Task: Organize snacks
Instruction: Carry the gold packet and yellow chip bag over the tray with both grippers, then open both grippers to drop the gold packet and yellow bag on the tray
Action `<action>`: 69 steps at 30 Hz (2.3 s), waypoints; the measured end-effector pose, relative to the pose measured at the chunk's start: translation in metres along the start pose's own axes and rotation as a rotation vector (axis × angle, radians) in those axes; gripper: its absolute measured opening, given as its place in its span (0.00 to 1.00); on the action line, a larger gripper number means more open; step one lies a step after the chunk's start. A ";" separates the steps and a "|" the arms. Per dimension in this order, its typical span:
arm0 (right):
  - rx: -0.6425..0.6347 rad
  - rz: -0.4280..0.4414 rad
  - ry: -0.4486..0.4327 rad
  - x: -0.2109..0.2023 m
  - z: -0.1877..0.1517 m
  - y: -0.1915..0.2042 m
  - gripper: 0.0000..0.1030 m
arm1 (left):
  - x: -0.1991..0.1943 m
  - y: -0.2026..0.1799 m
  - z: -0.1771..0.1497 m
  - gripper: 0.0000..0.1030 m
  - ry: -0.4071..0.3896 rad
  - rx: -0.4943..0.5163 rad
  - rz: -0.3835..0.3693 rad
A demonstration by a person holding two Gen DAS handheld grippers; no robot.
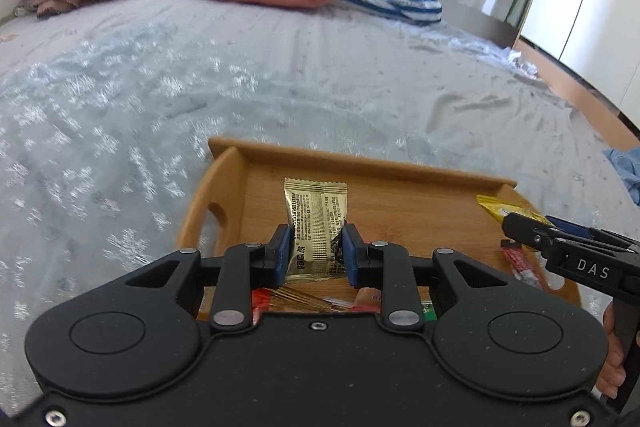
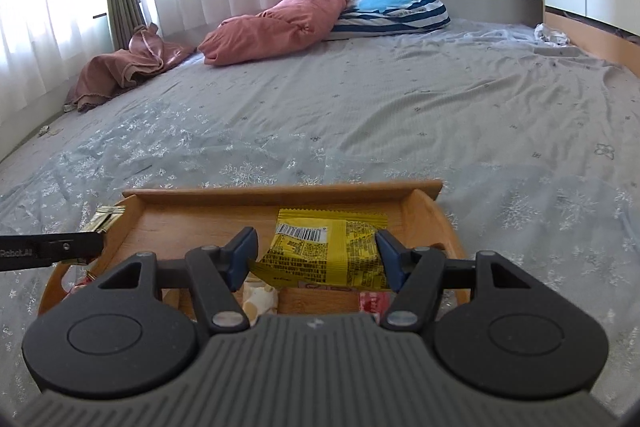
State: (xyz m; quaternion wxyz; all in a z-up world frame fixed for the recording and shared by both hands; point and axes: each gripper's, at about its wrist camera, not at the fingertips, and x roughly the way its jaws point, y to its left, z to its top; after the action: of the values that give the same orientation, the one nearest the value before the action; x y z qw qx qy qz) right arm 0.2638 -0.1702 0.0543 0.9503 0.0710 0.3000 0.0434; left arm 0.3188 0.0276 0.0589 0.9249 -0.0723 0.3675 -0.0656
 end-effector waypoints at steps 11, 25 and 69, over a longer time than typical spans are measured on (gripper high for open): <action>-0.027 -0.001 0.035 0.029 -0.012 0.005 0.64 | 0.031 -0.005 -0.006 0.25 0.045 0.029 0.022; -0.064 -0.012 0.039 0.036 -0.019 0.008 0.65 | 0.041 -0.008 -0.011 0.25 0.063 0.044 0.031; -0.059 0.030 0.025 0.012 -0.023 0.014 0.81 | 0.012 -0.011 -0.014 0.59 0.038 0.035 0.040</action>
State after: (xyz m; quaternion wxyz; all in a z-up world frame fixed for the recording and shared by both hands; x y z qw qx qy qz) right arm 0.2598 -0.1521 0.0307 0.9474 0.0471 0.3092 0.0675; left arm 0.3173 0.0132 0.0429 0.9200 -0.0476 0.3851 -0.0550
